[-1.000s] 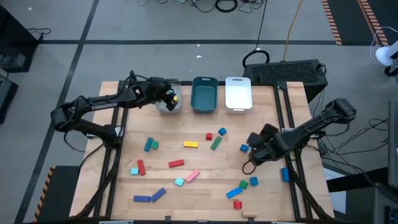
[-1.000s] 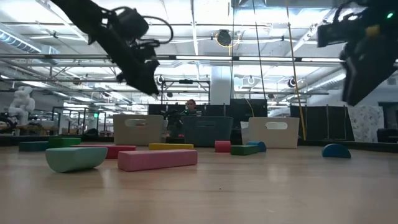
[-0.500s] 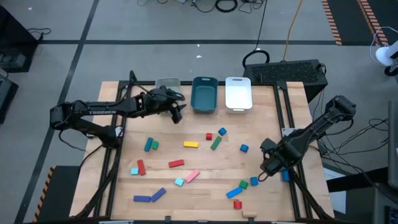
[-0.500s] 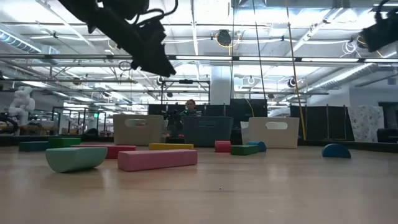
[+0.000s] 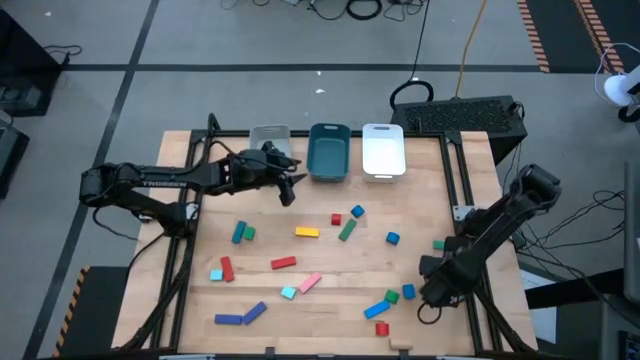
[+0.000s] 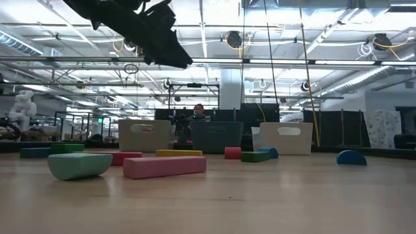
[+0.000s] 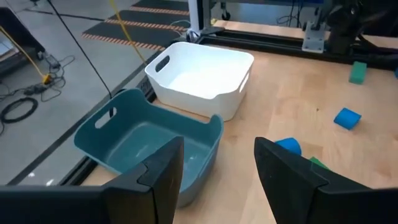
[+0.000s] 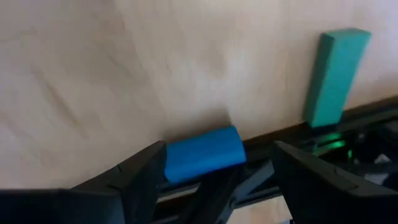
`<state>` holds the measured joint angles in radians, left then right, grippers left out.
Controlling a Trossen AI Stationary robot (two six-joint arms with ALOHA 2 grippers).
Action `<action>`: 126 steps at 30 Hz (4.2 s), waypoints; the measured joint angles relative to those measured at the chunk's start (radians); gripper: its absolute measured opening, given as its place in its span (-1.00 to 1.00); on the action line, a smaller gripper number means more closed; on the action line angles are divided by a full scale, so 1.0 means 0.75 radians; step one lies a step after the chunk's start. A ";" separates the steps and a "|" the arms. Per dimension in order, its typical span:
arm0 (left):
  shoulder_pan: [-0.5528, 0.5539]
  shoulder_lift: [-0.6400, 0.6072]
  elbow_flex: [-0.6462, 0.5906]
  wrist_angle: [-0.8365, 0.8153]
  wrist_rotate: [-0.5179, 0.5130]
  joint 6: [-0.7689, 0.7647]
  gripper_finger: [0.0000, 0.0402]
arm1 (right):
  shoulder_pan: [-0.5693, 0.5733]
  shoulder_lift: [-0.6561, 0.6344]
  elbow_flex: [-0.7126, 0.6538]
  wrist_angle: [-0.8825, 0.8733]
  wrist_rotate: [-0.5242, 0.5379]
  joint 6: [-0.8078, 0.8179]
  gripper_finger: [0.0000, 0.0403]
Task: Sort blocks by size
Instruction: Put the blue cylinder block into the gray bin
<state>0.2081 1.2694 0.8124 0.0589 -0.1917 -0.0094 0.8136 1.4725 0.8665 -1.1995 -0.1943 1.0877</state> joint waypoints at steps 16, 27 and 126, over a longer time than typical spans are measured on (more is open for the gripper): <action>-0.002 0.079 0.000 0.049 0.000 0.088 -0.01 | 0.081 0.104 -0.001 0.038 -0.031 -0.107 0.97; -0.002 0.151 -0.001 0.069 0.001 0.096 -0.01 | 0.153 0.104 -0.001 0.035 -0.021 -0.110 0.98; -0.548 0.348 0.001 0.421 -0.025 0.933 -0.01 | -1.164 0.251 -0.124 2.523 -0.374 -0.907 0.40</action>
<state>-0.2031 1.5303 0.8131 0.3751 -0.2104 0.6905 -0.0597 1.6611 0.7732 0.6930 -0.4751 0.4076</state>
